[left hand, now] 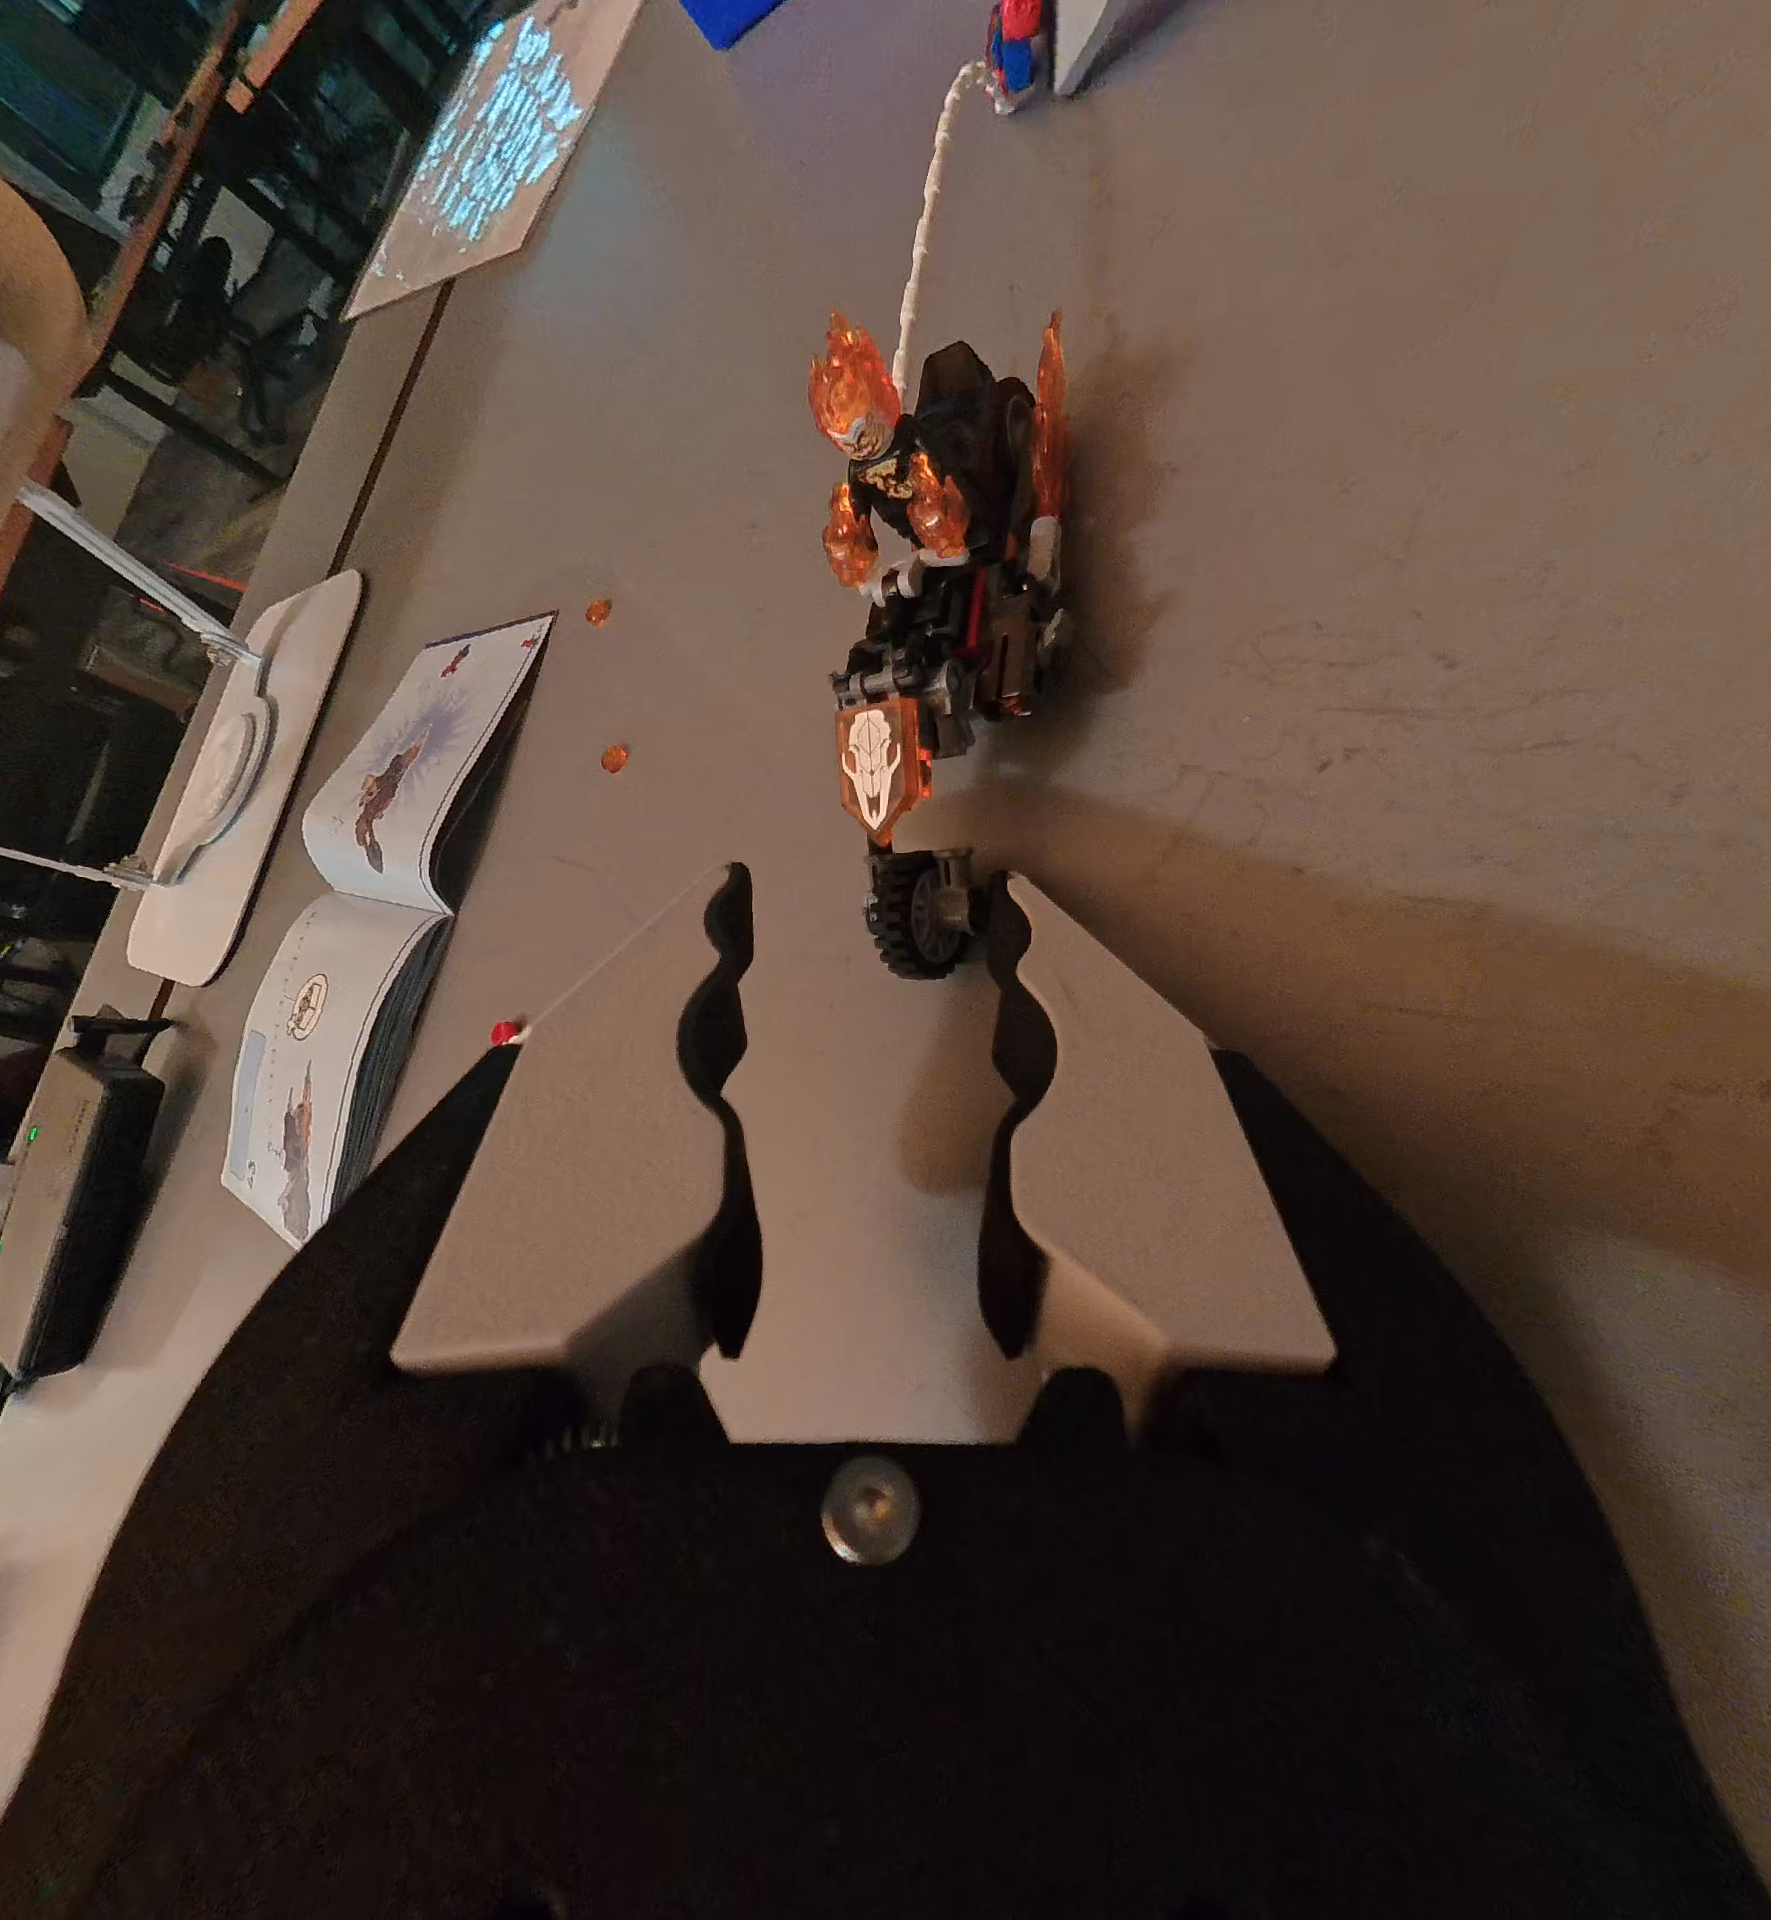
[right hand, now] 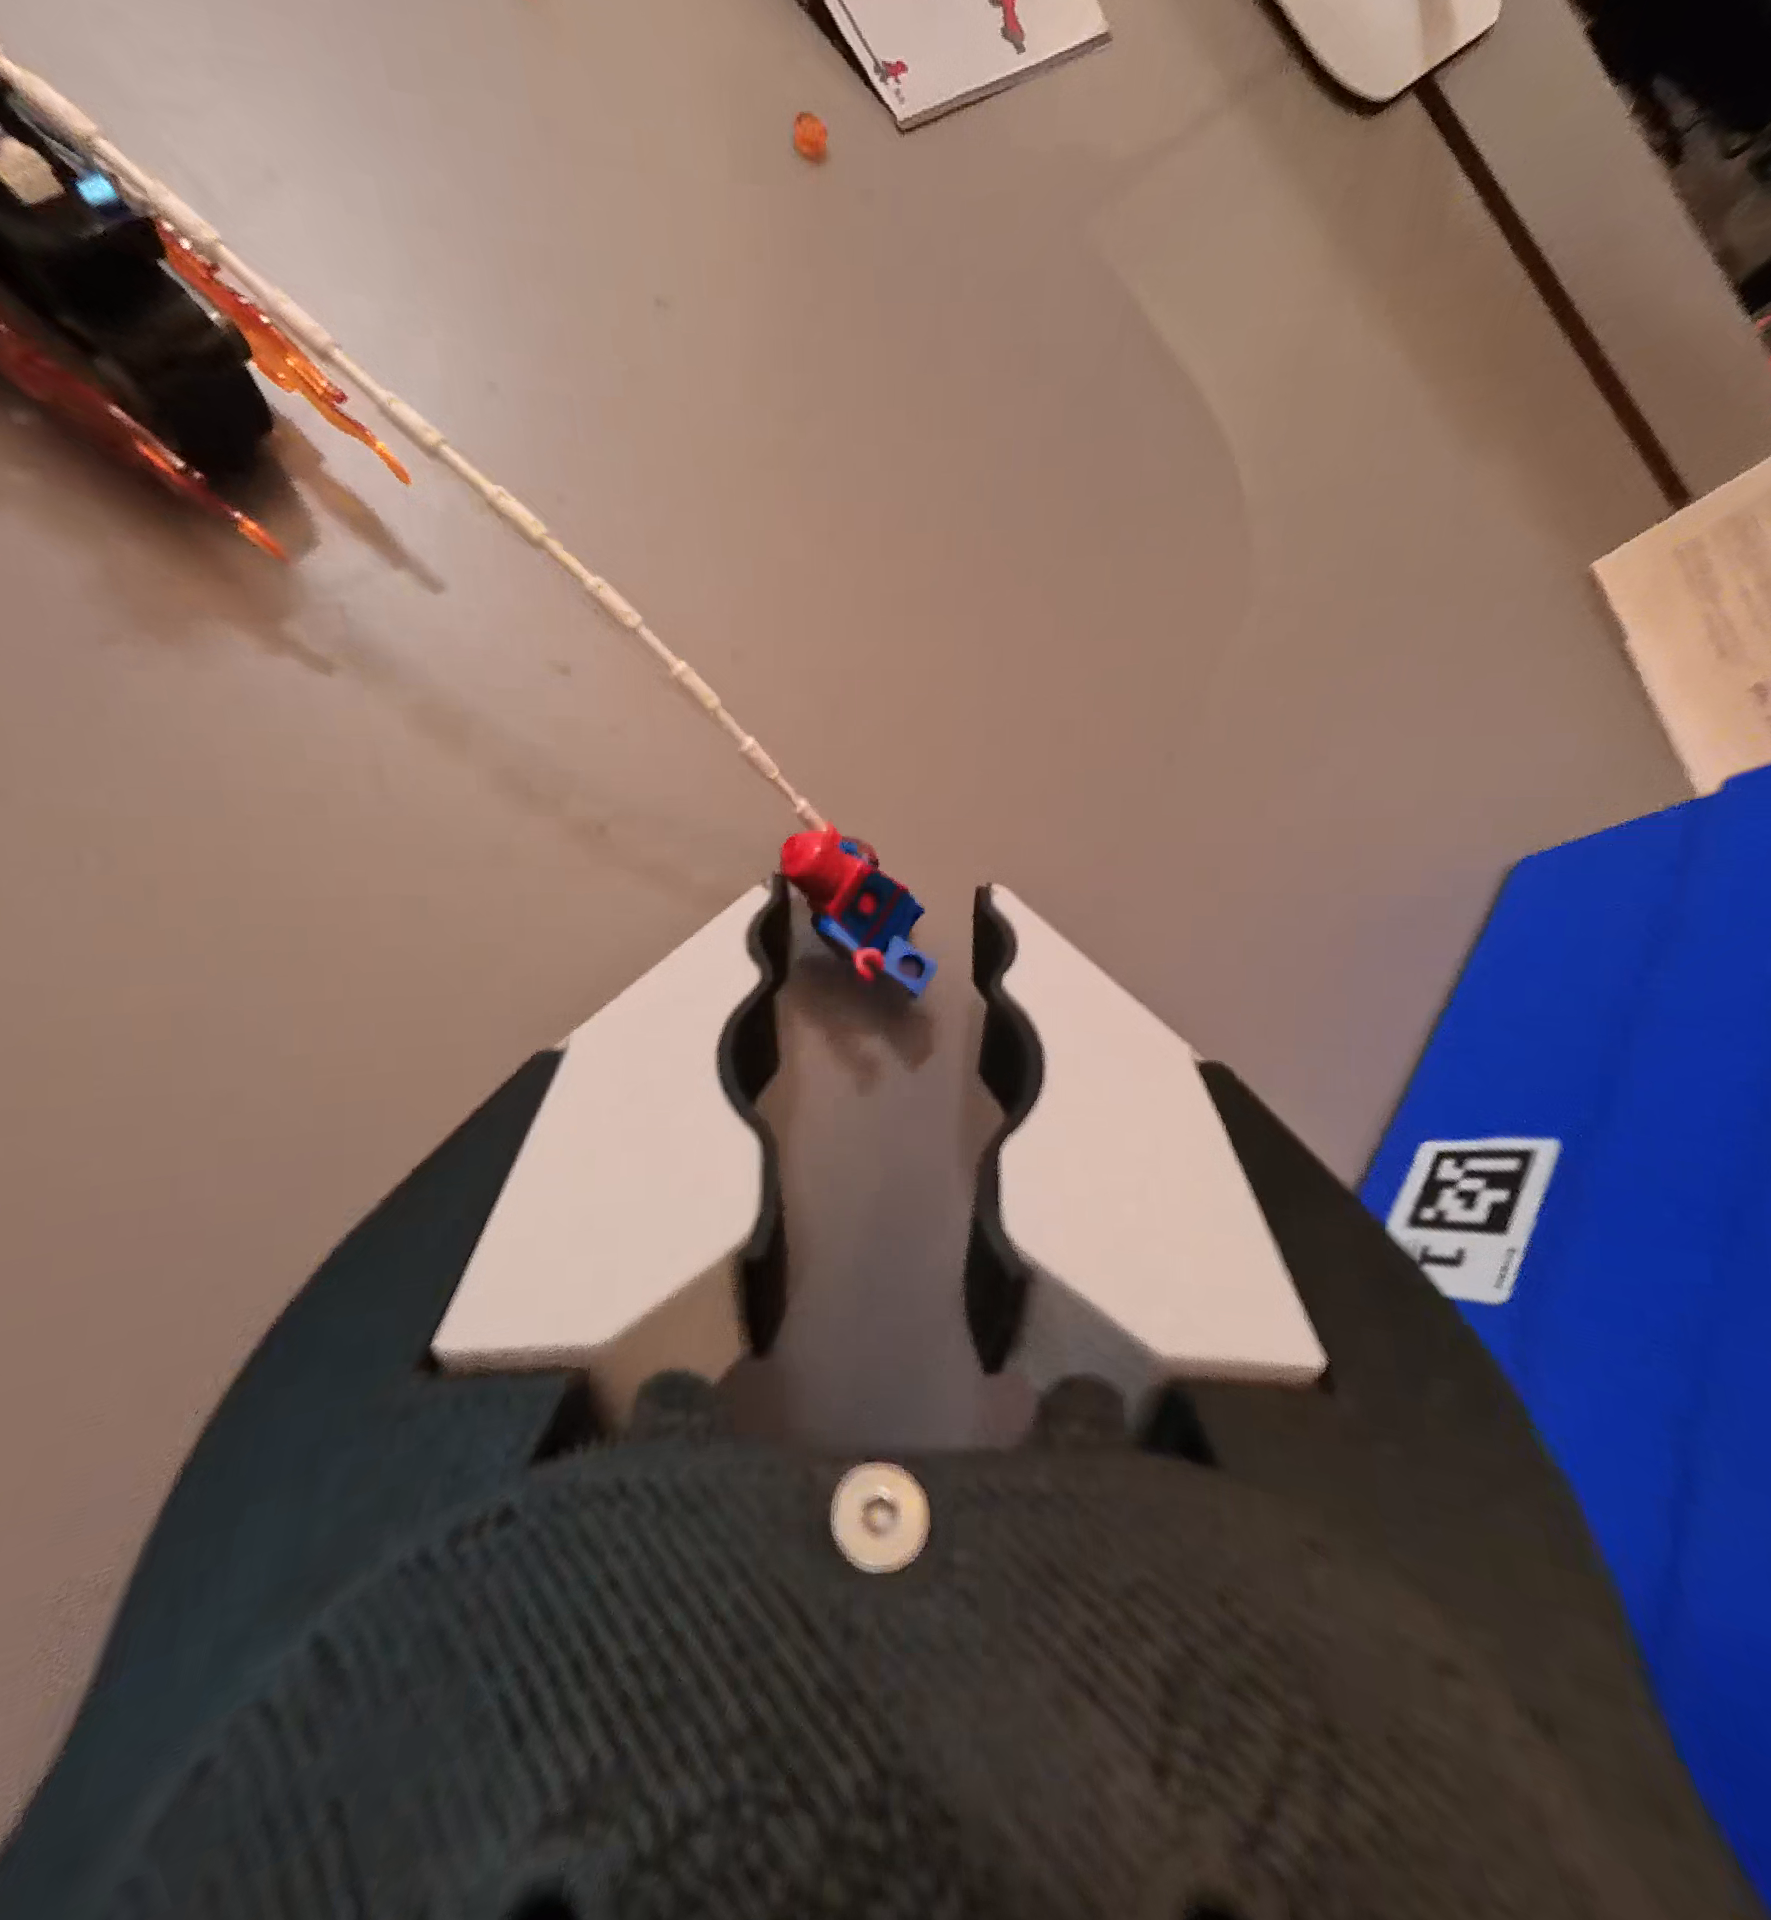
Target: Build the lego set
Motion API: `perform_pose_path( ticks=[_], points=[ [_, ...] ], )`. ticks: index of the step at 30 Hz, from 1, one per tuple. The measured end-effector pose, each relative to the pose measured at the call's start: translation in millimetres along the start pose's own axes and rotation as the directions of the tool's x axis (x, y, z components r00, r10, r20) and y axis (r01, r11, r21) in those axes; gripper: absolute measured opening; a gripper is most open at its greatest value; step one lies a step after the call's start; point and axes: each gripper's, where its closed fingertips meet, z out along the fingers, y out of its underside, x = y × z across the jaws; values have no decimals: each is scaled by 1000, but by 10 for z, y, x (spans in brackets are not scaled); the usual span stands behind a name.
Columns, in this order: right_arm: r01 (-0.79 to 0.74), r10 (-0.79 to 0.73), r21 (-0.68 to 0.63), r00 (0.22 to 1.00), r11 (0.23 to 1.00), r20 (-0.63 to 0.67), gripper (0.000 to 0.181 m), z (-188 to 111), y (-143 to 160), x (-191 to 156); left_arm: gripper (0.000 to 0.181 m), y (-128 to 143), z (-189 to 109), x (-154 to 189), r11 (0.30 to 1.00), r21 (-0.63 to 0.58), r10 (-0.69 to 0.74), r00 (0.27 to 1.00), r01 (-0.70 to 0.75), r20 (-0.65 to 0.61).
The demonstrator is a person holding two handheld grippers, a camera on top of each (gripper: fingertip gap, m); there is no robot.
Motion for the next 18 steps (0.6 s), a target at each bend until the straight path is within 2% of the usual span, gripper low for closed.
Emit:
perform_pose_path(
  ticks=[9,18],
  points=[
    [48,-44,48,995,998,-86,16,-24,-104,85,44,-2,2,3,1000,1,3,1000,-3,1],
    [59,-55,44,994,997,-90,15,20,-101,72,44,-3,7,3,1000,0,3,1000,-3,2]
  ],
)
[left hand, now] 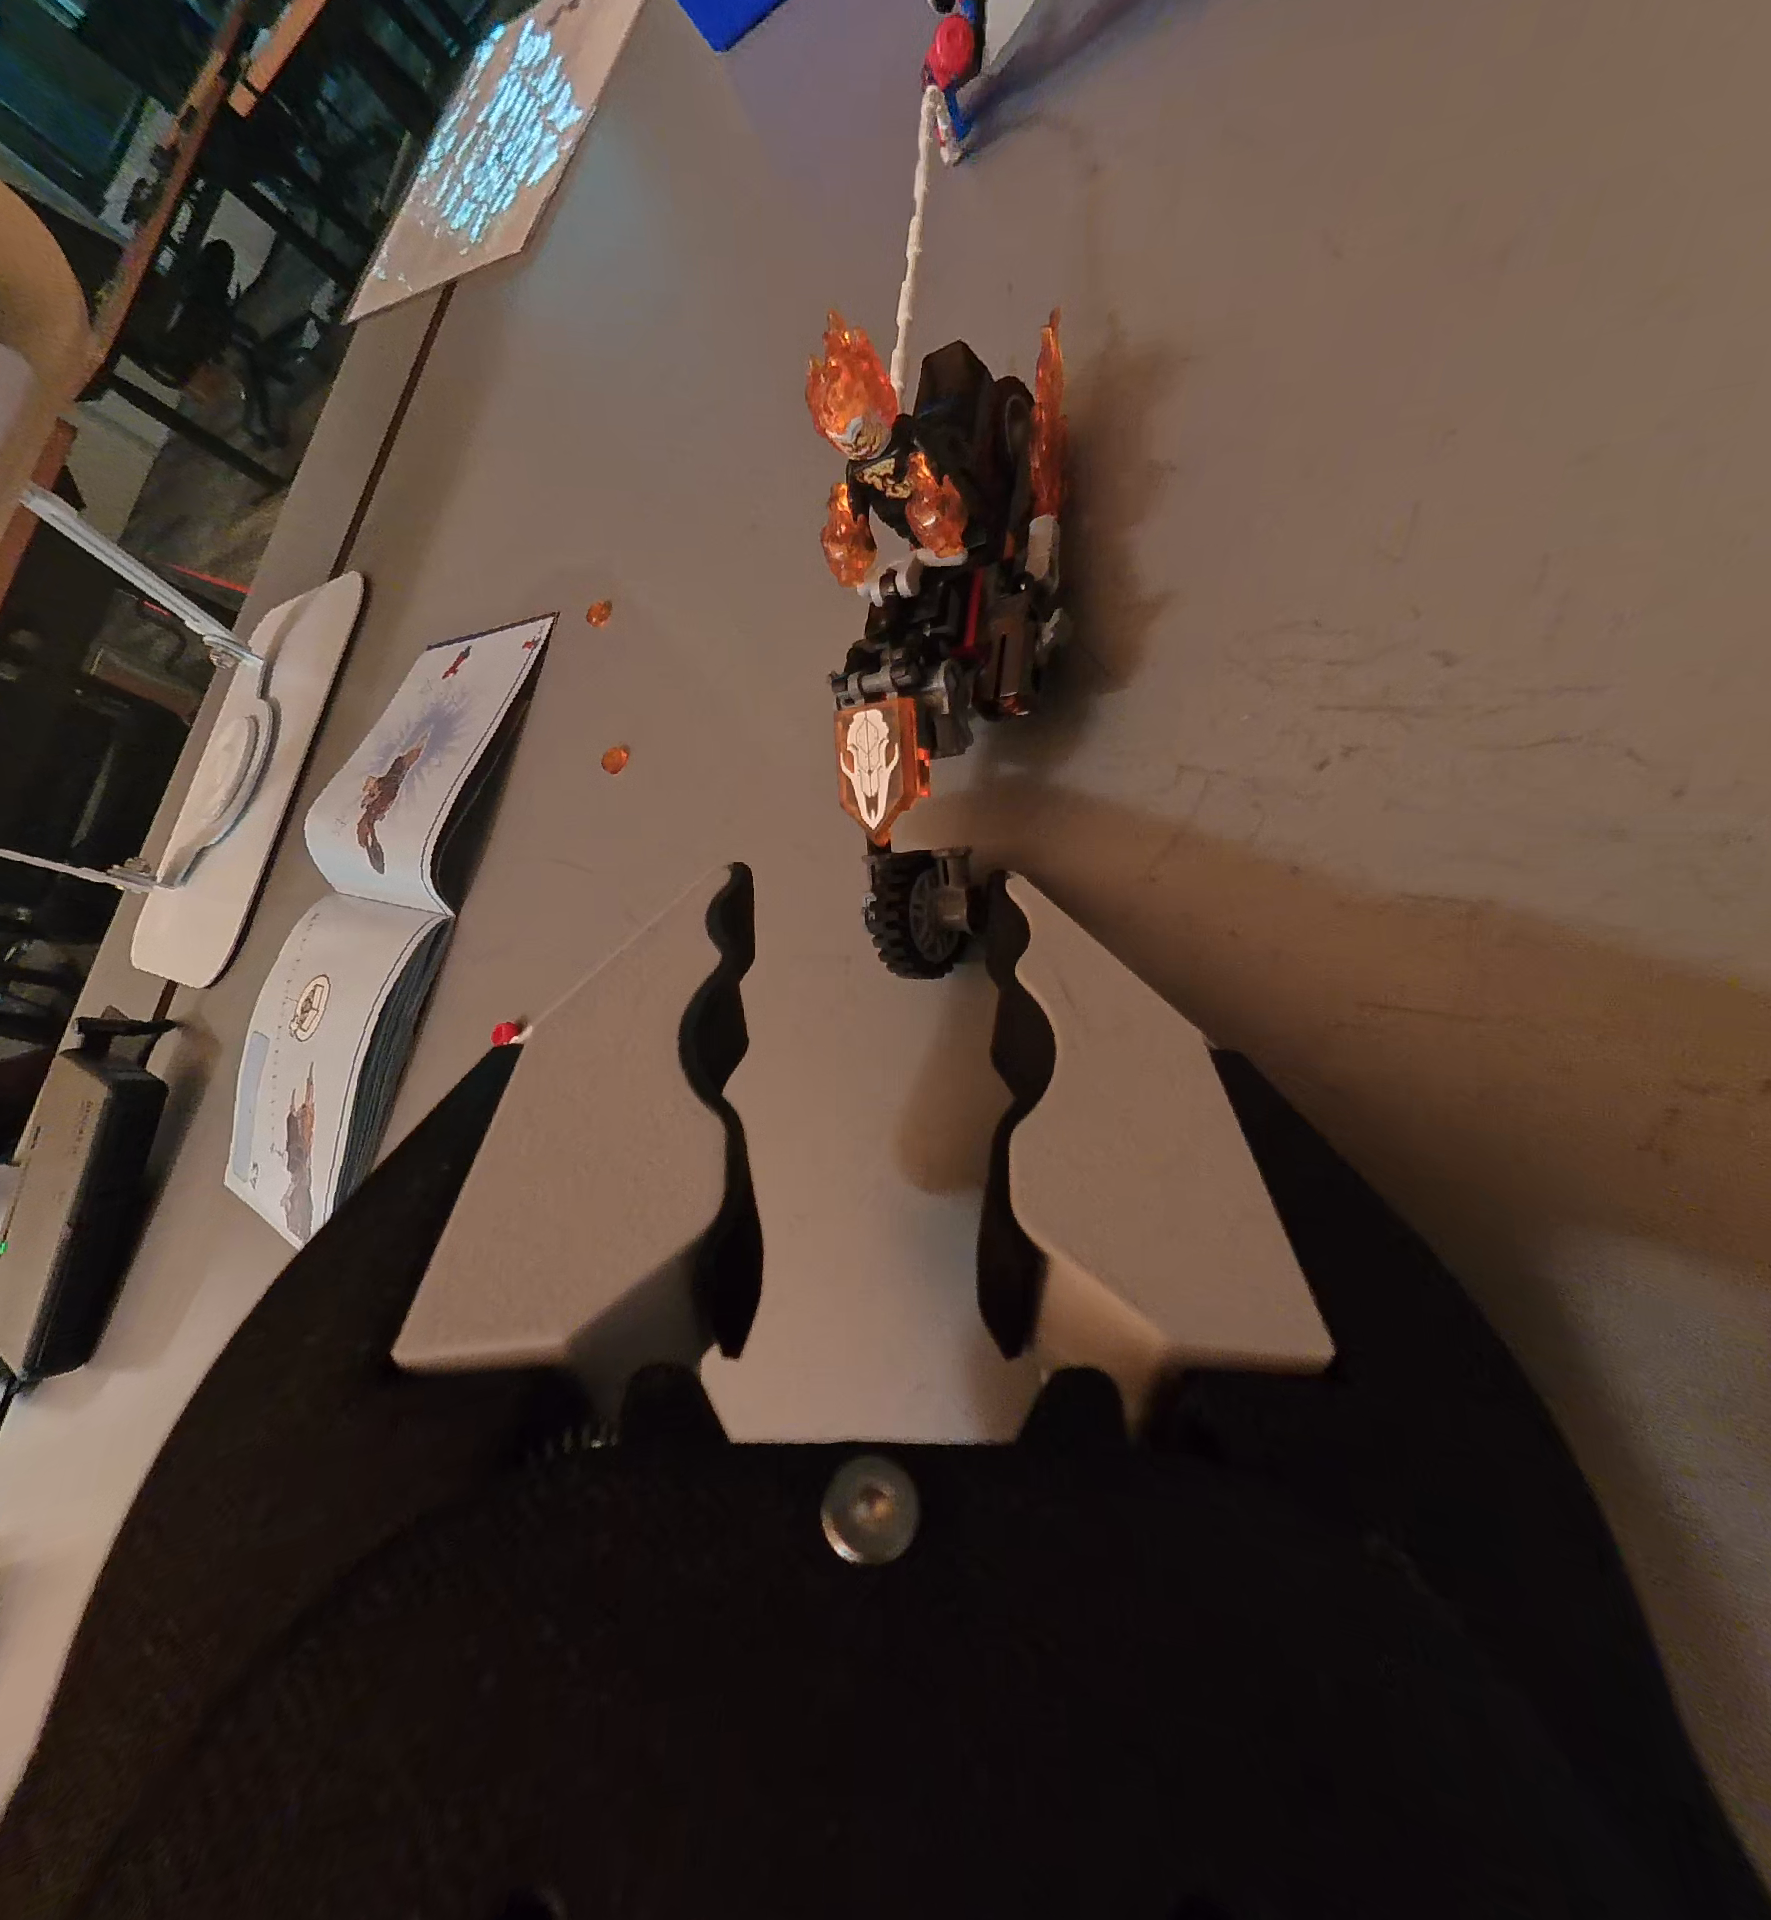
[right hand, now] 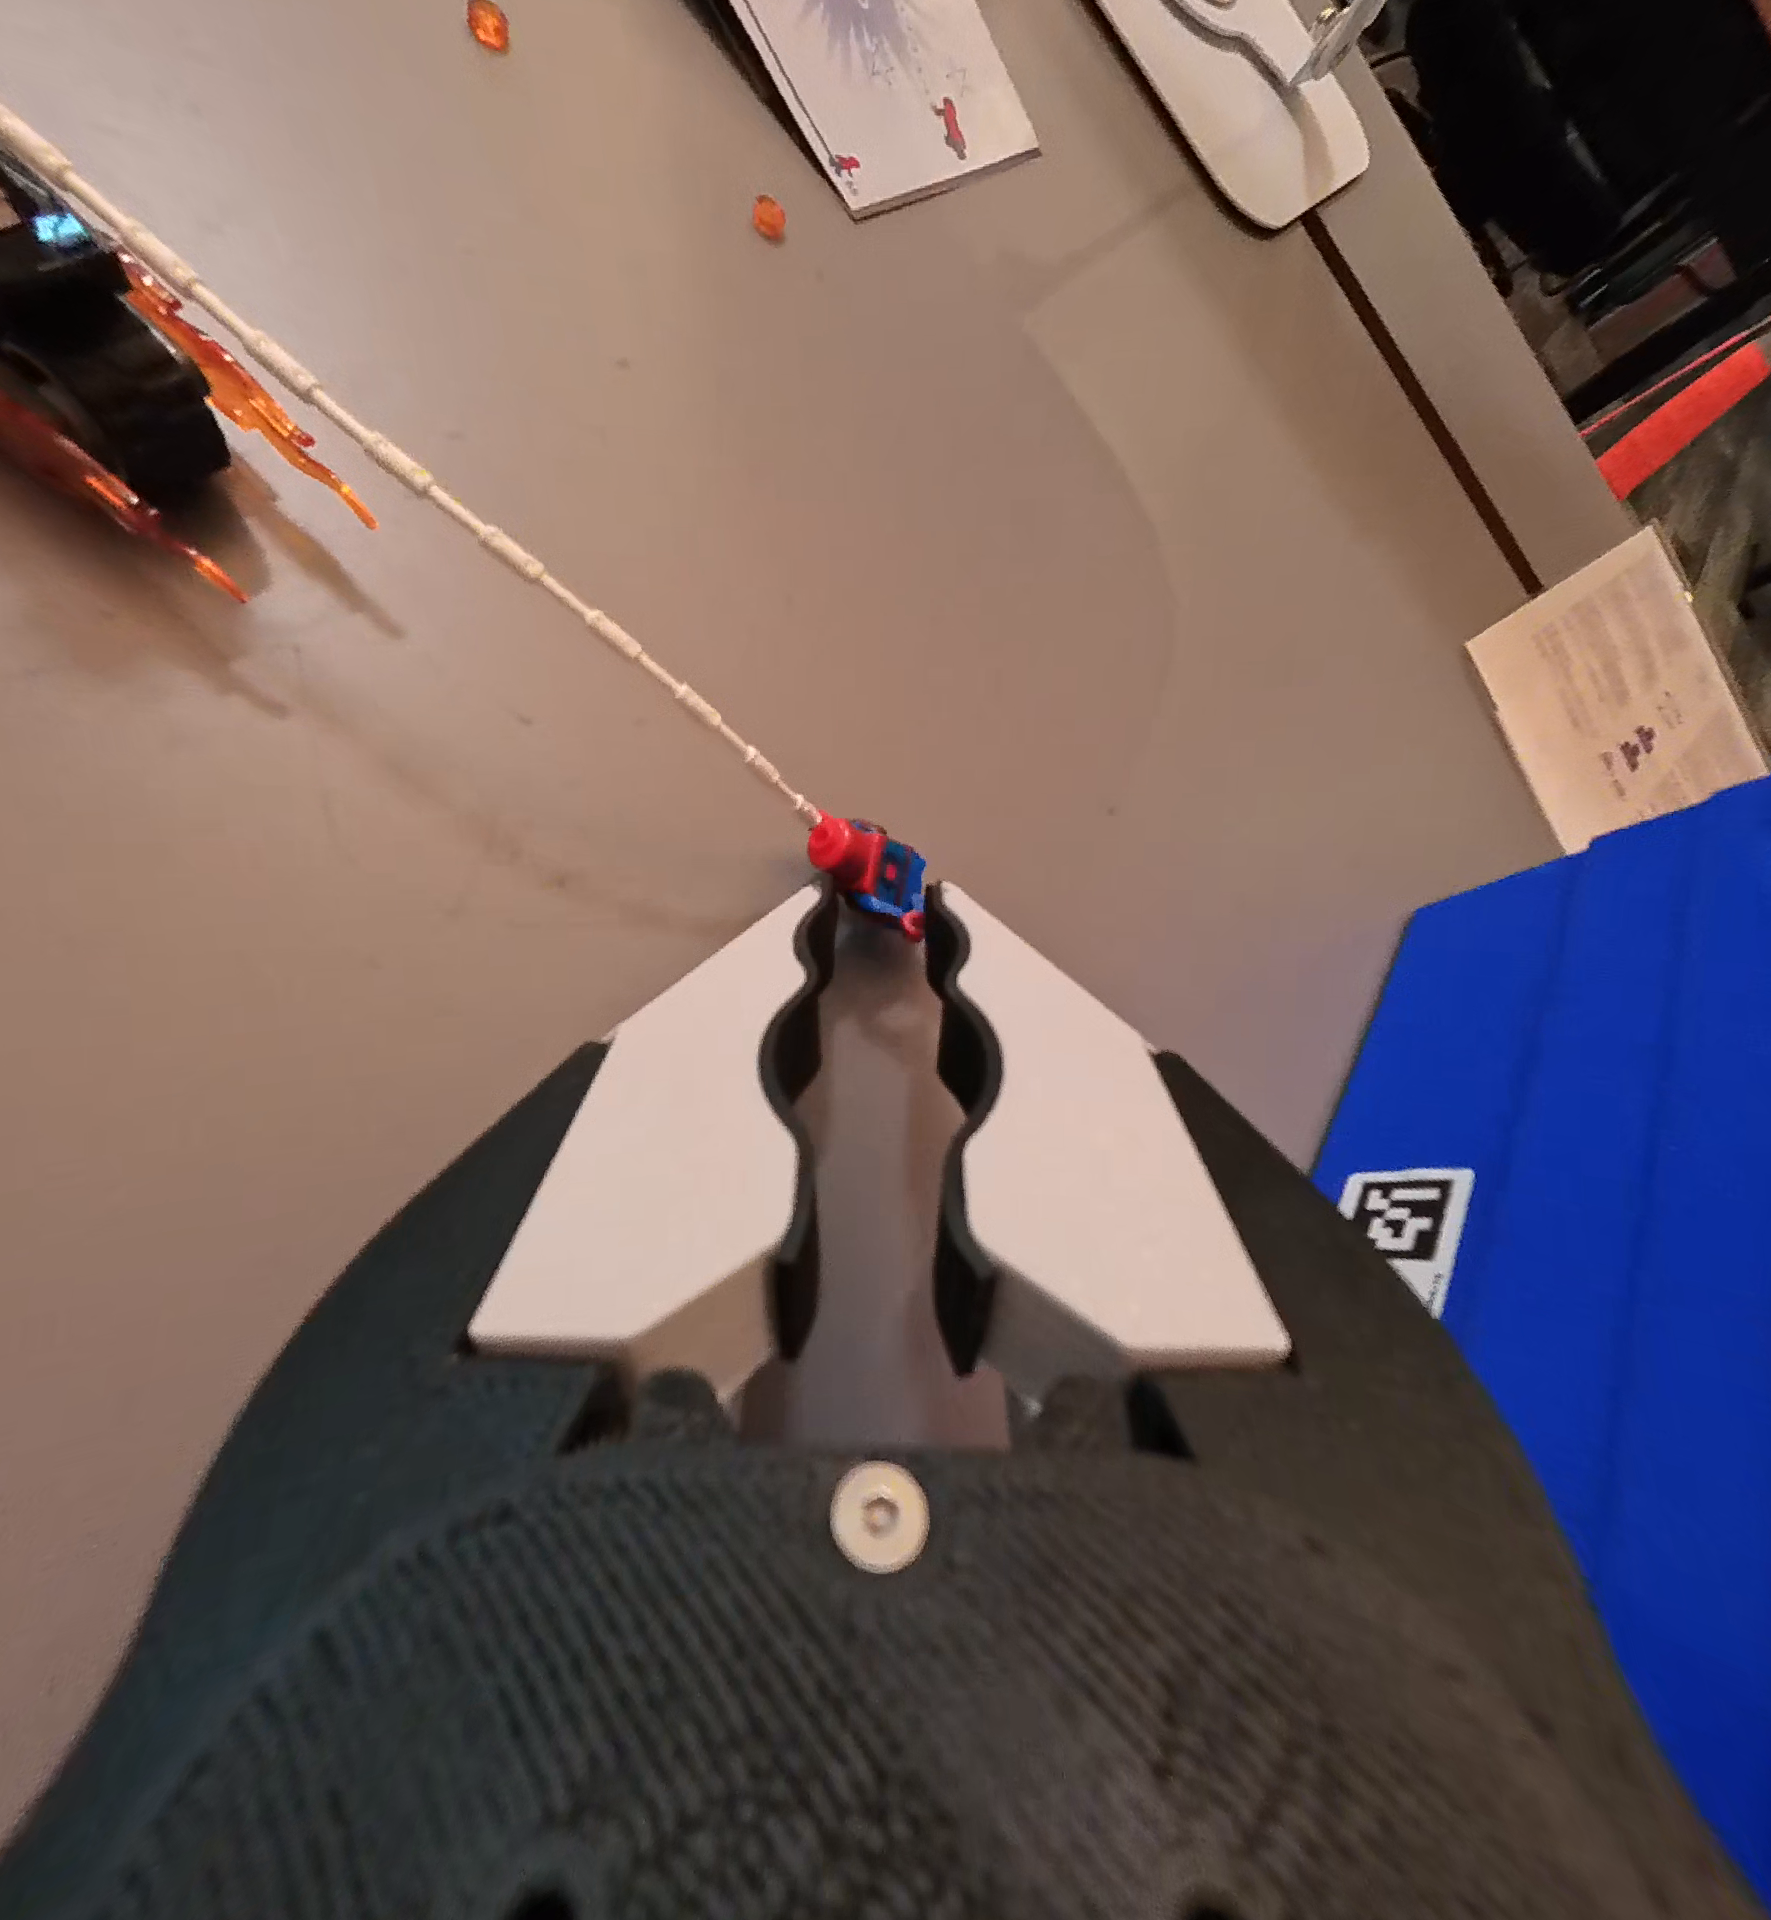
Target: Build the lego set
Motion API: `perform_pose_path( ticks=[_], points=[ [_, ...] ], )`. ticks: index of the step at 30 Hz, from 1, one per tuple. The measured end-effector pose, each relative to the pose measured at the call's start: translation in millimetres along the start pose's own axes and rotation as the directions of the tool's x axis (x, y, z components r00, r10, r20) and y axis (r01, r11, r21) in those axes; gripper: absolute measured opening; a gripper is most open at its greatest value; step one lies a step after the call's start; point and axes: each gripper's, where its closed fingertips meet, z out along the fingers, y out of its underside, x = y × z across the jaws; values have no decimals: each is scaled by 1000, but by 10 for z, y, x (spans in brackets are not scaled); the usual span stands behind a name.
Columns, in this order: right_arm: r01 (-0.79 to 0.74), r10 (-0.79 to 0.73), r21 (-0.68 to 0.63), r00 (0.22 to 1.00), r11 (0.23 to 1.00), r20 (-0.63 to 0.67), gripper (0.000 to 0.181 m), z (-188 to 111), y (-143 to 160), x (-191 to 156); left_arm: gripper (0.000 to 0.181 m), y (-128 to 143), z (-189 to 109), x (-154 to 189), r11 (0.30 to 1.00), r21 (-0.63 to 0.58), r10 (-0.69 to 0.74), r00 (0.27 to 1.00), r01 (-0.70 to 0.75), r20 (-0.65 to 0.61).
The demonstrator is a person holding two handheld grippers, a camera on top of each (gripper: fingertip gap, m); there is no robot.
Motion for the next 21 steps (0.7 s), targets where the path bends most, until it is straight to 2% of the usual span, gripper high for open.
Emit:
perform_pose_path(
  ticks=[2,12,21],
  points=[
    [9,-9,-6,1000,1000,1,7,-4,2,-8,44,-2,1,0,1000,0,0,1000,0,0],
    [34,-34,-14,999,999,-14,7,-63,-22,7,44,-5,7,0,1000,0,1,1000,-1,1],
    [69,-68,-70,997,995,24,6,-115,30,-54,44,-6,11,1,1000,0,1,1000,-1,1]
  ],
)
